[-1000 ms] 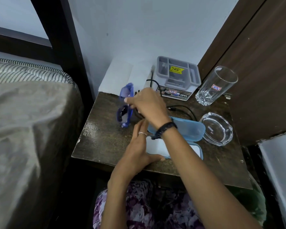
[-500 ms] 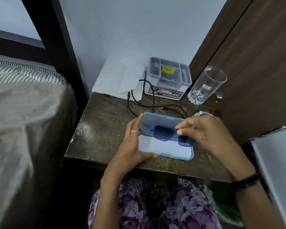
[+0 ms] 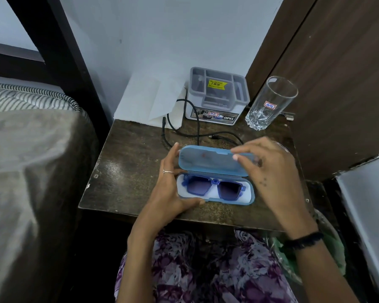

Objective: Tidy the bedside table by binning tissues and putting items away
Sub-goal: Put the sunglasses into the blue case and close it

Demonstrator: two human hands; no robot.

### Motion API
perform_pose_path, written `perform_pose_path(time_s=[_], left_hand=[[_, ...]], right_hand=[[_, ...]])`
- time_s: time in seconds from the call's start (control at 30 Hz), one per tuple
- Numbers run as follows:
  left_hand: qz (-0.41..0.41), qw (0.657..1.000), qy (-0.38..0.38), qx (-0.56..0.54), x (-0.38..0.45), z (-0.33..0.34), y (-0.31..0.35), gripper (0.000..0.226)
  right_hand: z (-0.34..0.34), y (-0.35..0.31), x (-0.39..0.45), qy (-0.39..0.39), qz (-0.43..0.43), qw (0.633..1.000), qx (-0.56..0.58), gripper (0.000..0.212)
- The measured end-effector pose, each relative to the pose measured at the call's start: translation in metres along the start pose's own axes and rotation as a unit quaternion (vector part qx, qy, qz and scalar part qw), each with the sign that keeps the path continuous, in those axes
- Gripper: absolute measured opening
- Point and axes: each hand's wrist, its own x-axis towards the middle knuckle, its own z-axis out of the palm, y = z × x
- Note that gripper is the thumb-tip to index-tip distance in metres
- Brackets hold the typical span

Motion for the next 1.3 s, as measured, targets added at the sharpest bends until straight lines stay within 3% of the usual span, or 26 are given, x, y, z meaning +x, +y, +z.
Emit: perform_pose_path(time_s=[0.07,0.13,0.2,0.33,0.6,0.7,0.8,0.87,1.0,1.3], left_hand=[[0.014,1.0,0.005,0.011,0.001,0.001,0.0,0.114],[0.033,0.999,0.008,0.019,0.002,0.001,0.0,0.115],[0.029,0.999,0.008,0.017,0.001,0.001,0.001,0.115],[-0.001,1.0,0.012,0.012,-0.001,-0.001,0.002,0.115],[-0.005,0.999,0.02,0.037,-0.004,-0.004,0.004,0.118],[-0.015,0.998,0.026,0.048,-0.005,-0.003,0.008,0.108],[0.016,0.993,0.021,0.115,-0.006,-0.003,0.012,0.075],[0.024,0.989,0.023,0.141,-0.006,-0.002,0.015,0.057],[0.017,0.99,0.033,0.135,-0.005,-0.001,0.017,0.054],[0.029,0.989,0.053,0.134,-0.008,-0.006,0.021,0.052]], right_hand=[[-0.004,0.006,0.005,-0.001,-0.002,1.0,-0.025,0.027],[-0.002,0.015,0.009,-0.066,0.005,0.997,-0.04,0.039],[0.003,0.022,0.006,-0.1,-0.001,0.994,-0.035,0.037],[0.005,0.028,-0.008,-0.071,-0.023,0.997,0.021,0.025],[0.003,0.029,-0.036,-0.09,-0.046,0.995,0.028,0.034],[0.01,0.029,-0.042,-0.134,-0.044,0.99,-0.008,0.052],[0.022,0.033,-0.043,-0.153,-0.063,0.984,-0.07,0.07],[0.028,0.036,-0.043,-0.129,-0.08,0.984,-0.095,0.07],[0.031,0.037,-0.039,-0.069,-0.093,0.99,-0.078,0.058],[0.03,0.028,-0.034,-0.076,-0.101,0.99,-0.056,0.053]])
